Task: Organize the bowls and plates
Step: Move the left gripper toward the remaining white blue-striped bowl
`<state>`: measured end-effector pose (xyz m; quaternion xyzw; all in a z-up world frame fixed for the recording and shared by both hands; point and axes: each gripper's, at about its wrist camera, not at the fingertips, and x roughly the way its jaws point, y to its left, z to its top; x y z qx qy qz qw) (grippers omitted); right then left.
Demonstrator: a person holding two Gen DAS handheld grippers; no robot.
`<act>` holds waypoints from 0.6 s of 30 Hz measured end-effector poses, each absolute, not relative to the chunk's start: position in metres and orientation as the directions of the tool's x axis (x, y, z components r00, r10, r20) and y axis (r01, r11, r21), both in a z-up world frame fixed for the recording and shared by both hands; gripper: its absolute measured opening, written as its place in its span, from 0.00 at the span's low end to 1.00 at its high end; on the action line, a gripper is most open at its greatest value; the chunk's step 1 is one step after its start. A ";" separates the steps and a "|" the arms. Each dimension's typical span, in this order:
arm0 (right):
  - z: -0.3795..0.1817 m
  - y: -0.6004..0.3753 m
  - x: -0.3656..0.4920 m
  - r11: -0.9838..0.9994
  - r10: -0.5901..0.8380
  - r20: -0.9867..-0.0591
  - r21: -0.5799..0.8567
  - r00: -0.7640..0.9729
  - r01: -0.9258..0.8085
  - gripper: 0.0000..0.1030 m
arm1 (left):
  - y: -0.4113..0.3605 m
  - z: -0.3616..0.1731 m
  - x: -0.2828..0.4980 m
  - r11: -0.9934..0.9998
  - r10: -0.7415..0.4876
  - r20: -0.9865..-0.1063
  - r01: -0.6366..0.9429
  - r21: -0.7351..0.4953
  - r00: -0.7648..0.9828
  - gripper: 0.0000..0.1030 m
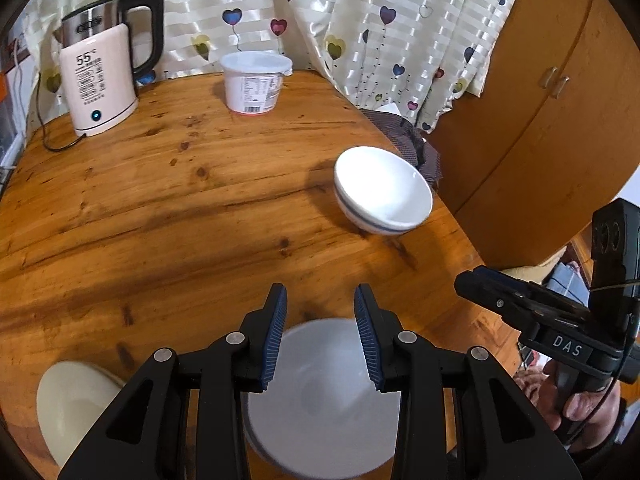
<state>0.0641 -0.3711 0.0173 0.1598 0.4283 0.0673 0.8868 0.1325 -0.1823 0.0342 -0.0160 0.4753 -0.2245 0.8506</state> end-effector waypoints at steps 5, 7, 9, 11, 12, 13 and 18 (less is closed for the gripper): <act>0.021 -0.384 0.073 0.941 0.232 -0.729 0.337 0.644 0.042 0.48 | -0.198 0.037 0.149 0.891 -0.400 -0.807 0.391 -0.231 0.434 0.35; 0.022 -0.388 0.078 0.940 0.226 -0.724 0.337 0.651 0.048 0.46 | -0.205 0.037 0.157 0.887 -0.404 -0.811 0.399 -0.234 0.423 0.35; 0.023 -0.391 0.083 0.939 0.224 -0.721 0.341 0.656 0.054 0.40 | -0.211 0.036 0.164 0.881 -0.415 -0.812 0.405 -0.245 0.411 0.35; 0.022 -0.394 0.088 0.937 0.225 -0.721 0.345 0.656 0.059 0.37 | -0.217 0.034 0.172 0.879 -0.418 -0.817 0.403 -0.254 0.397 0.35; 0.021 -0.395 0.090 0.936 0.225 -0.720 0.348 0.656 0.061 0.36 | -0.220 0.034 0.175 0.878 -0.419 -0.818 0.406 -0.255 0.394 0.35; 0.020 -0.395 0.091 0.936 0.224 -0.720 0.347 0.657 0.062 0.36 | -0.223 0.033 0.179 0.877 -0.418 -0.820 0.409 -0.252 0.392 0.35; 0.015 -0.399 0.103 0.933 0.228 -0.725 0.354 0.650 0.068 0.31 | -0.231 0.025 0.196 0.874 -0.421 -0.834 0.405 -0.268 0.357 0.35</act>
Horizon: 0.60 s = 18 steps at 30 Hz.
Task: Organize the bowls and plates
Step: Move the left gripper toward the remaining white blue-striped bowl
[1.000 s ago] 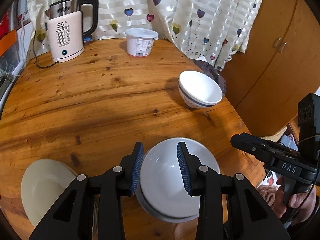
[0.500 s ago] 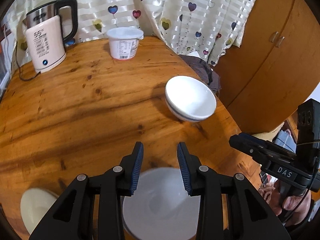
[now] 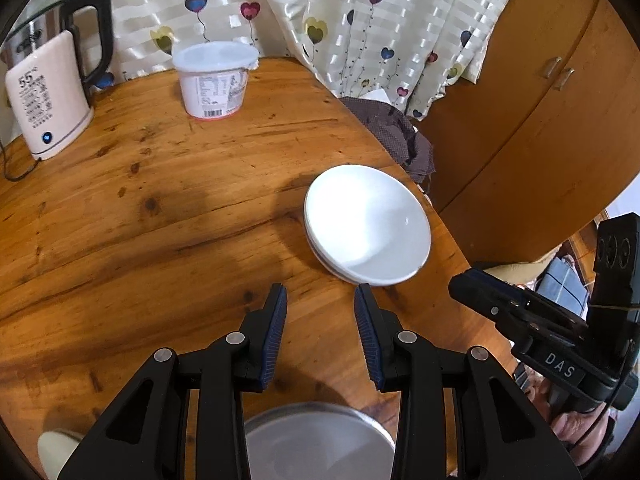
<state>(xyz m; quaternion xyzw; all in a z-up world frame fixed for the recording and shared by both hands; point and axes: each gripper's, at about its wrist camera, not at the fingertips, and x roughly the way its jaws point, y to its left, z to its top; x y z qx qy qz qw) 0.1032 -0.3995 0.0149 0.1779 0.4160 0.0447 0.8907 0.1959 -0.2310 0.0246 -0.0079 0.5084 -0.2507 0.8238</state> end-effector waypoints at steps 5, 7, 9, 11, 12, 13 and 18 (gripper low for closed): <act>0.013 -0.403 0.117 0.931 0.233 -0.725 0.359 0.648 0.067 0.30 | -0.236 0.018 0.212 0.868 -0.437 -0.836 0.399 -0.295 0.332 0.35; 0.012 -0.405 0.123 0.928 0.237 -0.726 0.365 0.646 0.070 0.30 | -0.237 0.014 0.218 0.863 -0.453 -0.833 0.389 -0.321 0.318 0.35; 0.010 -0.406 0.128 0.929 0.234 -0.728 0.364 0.644 0.074 0.30 | -0.237 0.010 0.223 0.861 -0.464 -0.831 0.376 -0.342 0.307 0.35; 0.008 -0.408 0.132 0.927 0.237 -0.730 0.368 0.641 0.076 0.30 | -0.238 0.005 0.228 0.858 -0.476 -0.827 0.362 -0.363 0.300 0.35; 0.006 -0.408 0.135 0.926 0.237 -0.732 0.369 0.638 0.078 0.29 | -0.239 0.003 0.230 0.858 -0.480 -0.825 0.357 -0.370 0.299 0.35; 0.004 -0.409 0.138 0.926 0.238 -0.735 0.369 0.636 0.080 0.29 | -0.240 0.001 0.232 0.858 -0.483 -0.824 0.351 -0.376 0.298 0.35; -0.004 -0.410 0.145 0.923 0.246 -0.744 0.375 0.622 0.084 0.24 | -0.245 -0.008 0.240 0.857 -0.489 -0.822 0.335 -0.392 0.292 0.35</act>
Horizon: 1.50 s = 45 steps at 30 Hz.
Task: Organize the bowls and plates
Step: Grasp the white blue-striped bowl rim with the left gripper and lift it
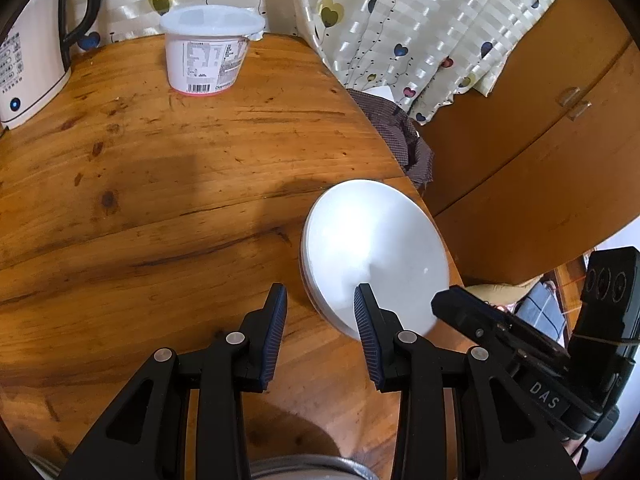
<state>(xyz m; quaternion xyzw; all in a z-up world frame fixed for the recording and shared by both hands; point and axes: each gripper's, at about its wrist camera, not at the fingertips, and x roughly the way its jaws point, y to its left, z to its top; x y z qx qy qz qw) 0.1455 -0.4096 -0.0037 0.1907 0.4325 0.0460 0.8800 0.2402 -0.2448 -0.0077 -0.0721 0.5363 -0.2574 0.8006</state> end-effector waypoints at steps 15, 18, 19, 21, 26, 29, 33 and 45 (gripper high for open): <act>-0.007 -0.409 0.153 0.925 0.247 -0.745 0.371 0.619 0.078 0.20 | -0.249 -0.010 0.239 0.842 -0.509 -0.808 0.366 -0.396 0.296 0.31; -0.005 -0.408 0.152 0.926 0.245 -0.742 0.369 0.623 0.075 0.21 | -0.249 -0.005 0.235 0.843 -0.506 -0.805 0.374 -0.386 0.311 0.31; -0.003 -0.407 0.151 0.927 0.244 -0.740 0.367 0.627 0.073 0.21 | -0.249 -0.003 0.233 0.843 -0.505 -0.803 0.378 -0.382 0.315 0.31; 0.000 -0.405 0.149 0.929 0.242 -0.736 0.364 0.632 0.069 0.21 | -0.248 0.000 0.232 0.844 -0.505 -0.801 0.379 -0.380 0.321 0.31; 0.007 -0.400 0.140 0.930 0.243 -0.727 0.363 0.642 0.058 0.21 | -0.242 0.005 0.224 0.843 -0.509 -0.795 0.377 -0.383 0.331 0.31; 0.011 -0.397 0.134 0.932 0.243 -0.723 0.360 0.647 0.053 0.21 | -0.240 0.008 0.219 0.843 -0.510 -0.791 0.378 -0.382 0.338 0.31; 0.016 -0.393 0.126 0.933 0.242 -0.718 0.358 0.653 0.047 0.21 | -0.236 0.013 0.212 0.843 -0.513 -0.785 0.380 -0.382 0.347 0.31; 0.031 -0.378 0.110 0.936 0.249 -0.705 0.351 0.664 0.022 0.21 | -0.221 0.029 0.192 0.845 -0.515 -0.767 0.377 -0.379 0.383 0.31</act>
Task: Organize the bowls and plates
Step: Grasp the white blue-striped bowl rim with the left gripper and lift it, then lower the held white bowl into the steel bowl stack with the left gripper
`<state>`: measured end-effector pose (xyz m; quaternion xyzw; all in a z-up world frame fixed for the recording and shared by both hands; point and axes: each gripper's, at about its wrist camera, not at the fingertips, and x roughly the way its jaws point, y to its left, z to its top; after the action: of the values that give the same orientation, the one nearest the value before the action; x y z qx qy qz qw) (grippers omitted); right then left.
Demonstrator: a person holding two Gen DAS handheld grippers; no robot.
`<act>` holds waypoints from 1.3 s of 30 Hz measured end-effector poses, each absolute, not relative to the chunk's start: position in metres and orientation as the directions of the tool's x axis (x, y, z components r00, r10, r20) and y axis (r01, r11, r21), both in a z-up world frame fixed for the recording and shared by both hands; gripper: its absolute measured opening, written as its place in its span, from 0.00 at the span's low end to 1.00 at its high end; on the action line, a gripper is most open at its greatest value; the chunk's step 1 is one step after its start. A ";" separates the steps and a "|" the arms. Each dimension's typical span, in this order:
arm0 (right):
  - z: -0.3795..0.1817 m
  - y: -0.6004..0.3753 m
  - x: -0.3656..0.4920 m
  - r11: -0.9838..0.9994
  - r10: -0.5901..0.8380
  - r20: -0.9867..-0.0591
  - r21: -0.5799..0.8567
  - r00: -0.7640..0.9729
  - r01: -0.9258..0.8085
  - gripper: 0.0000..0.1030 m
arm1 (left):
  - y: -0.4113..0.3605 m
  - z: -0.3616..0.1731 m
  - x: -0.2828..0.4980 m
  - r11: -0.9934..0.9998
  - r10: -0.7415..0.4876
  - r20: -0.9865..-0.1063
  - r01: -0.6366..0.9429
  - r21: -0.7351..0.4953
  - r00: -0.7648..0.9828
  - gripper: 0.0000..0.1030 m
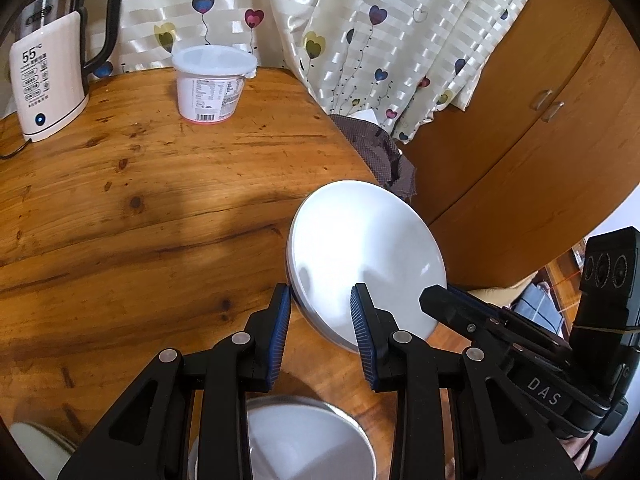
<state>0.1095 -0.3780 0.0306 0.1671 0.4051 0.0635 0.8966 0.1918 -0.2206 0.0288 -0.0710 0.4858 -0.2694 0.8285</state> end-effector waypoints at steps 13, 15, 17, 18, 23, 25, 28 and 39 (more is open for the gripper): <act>0.047 -0.356 0.091 0.939 0.270 -0.689 0.344 0.673 -0.024 0.21 | -0.196 0.038 0.166 0.854 -0.507 -0.758 0.358 -0.377 0.411 0.31; 0.049 -0.352 0.088 0.940 0.271 -0.687 0.340 0.674 -0.030 0.21 | -0.193 0.040 0.162 0.855 -0.506 -0.756 0.356 -0.376 0.415 0.31; 0.051 -0.348 0.084 0.941 0.272 -0.686 0.337 0.675 -0.037 0.21 | -0.189 0.042 0.156 0.857 -0.504 -0.754 0.353 -0.375 0.421 0.31; 0.052 -0.346 0.083 0.941 0.273 -0.685 0.336 0.675 -0.040 0.21 | -0.187 0.043 0.154 0.857 -0.503 -0.753 0.353 -0.374 0.424 0.31; 0.056 -0.336 0.074 0.943 0.277 -0.685 0.327 0.674 -0.055 0.21 | -0.176 0.047 0.142 0.861 -0.499 -0.746 0.346 -0.372 0.441 0.31; 0.056 -0.330 0.070 0.944 0.279 -0.685 0.324 0.673 -0.062 0.21 | -0.170 0.048 0.137 0.864 -0.497 -0.744 0.340 -0.372 0.448 0.31; 0.056 -0.323 0.065 0.944 0.284 -0.688 0.321 0.668 -0.071 0.21 | -0.163 0.048 0.131 0.867 -0.493 -0.742 0.333 -0.371 0.455 0.31; 0.049 -0.301 0.051 0.942 0.304 -0.701 0.324 0.645 -0.091 0.21 | -0.142 0.044 0.112 0.879 -0.473 -0.748 0.305 -0.366 0.465 0.31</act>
<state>0.0513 -0.3008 0.0486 0.1306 0.4068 0.1101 0.8974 0.1124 -0.1416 0.0437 -0.0904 0.4639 -0.2287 0.8511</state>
